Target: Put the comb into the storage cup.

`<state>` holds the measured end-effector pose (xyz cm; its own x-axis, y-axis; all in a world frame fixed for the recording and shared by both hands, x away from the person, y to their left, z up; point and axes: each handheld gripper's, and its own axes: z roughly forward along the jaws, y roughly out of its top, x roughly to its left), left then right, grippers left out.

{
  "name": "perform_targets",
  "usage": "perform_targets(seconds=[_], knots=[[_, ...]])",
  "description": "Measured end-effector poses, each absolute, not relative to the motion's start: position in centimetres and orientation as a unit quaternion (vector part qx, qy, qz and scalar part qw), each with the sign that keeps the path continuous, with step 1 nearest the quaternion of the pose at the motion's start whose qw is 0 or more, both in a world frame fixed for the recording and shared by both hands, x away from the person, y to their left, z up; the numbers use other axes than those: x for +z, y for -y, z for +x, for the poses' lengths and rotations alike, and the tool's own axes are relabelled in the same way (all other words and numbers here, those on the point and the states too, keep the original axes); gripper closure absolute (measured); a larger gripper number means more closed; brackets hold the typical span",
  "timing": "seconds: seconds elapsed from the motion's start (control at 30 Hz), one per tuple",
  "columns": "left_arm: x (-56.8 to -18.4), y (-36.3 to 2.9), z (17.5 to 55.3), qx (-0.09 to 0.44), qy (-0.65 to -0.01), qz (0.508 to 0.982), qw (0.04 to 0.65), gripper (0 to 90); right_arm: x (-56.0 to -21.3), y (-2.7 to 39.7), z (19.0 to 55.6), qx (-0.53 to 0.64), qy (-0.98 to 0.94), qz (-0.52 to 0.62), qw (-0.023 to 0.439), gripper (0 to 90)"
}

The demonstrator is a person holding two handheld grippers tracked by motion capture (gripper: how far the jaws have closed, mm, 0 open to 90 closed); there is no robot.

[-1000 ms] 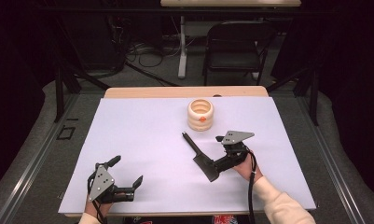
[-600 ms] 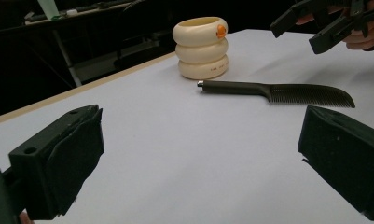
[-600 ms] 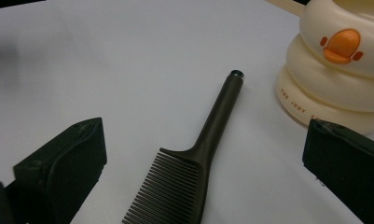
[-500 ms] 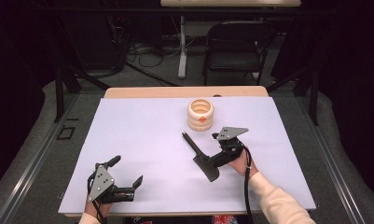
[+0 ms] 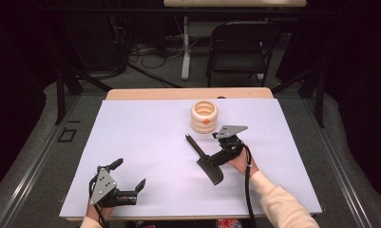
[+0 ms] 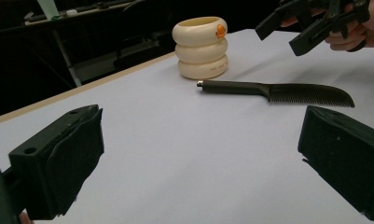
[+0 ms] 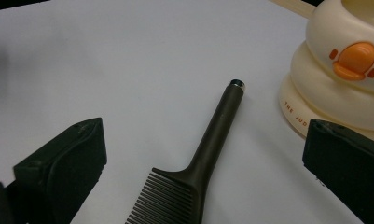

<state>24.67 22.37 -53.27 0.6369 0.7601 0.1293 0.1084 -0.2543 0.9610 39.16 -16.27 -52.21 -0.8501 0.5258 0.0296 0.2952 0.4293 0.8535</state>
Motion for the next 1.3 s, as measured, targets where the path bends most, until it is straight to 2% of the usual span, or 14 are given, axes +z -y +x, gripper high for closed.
perform_targets(seconds=[0.43, 0.73, 0.9, 1.03, 1.3], knots=[[-53.3, -22.3, 24.7, 0.304, -0.297, 0.731, 0.534, 0.3, -52.3, 14.8, 40.2, 0.471, -0.842, 0.238, 0.115, 0.0], [-53.3, -22.4, 24.7, 0.304, -0.298, 0.730, 0.534, 0.3, -52.1, 13.8, 40.9, 0.472, -0.841, 0.234, 0.122, 15.3], [-53.3, -22.4, 24.7, 0.304, -0.298, 0.729, 0.536, 0.3, -52.2, 13.5, 41.4, 0.465, -0.845, 0.233, 0.121, 37.9], [-53.3, -22.4, 24.7, 0.303, -0.299, 0.729, 0.537, 0.3, -52.3, 13.1, 41.9, 0.458, -0.850, 0.231, 0.118, 59.3], [-53.3, -22.5, 24.7, 0.303, -0.298, 0.729, 0.537, 0.3, -52.7, 12.0, 42.9, 0.433, -0.860, 0.232, 0.136, 87.1]])
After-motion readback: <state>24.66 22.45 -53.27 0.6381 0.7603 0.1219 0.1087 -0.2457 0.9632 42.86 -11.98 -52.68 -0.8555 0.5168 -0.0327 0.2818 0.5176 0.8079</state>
